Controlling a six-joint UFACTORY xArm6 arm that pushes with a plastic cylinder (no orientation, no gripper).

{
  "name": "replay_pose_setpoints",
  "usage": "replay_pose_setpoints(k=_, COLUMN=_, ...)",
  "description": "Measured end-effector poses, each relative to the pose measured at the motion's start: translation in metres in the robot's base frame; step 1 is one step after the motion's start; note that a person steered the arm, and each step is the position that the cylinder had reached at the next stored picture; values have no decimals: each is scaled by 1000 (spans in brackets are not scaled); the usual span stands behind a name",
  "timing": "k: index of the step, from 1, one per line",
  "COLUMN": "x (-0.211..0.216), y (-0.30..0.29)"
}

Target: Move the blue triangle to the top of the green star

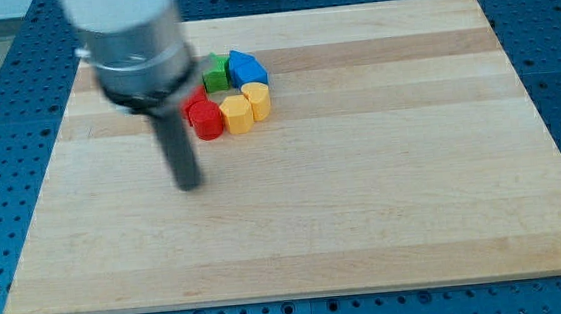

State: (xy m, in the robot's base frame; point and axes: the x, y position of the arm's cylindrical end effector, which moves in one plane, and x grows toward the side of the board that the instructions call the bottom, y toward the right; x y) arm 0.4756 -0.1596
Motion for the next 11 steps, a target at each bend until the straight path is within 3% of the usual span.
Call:
replay_pose_setpoints(k=1, x=-26, y=-79)
replay_pose_setpoints(k=2, x=-99, y=-81)
replay_pose_setpoints(k=3, x=-156, y=-29)
replay_pose_setpoints(k=4, x=-168, y=36)
replay_pose_setpoints(k=8, x=-174, y=197)
replay_pose_setpoints(k=10, x=-159, y=132)
replay_pose_setpoints(k=11, x=-175, y=110)
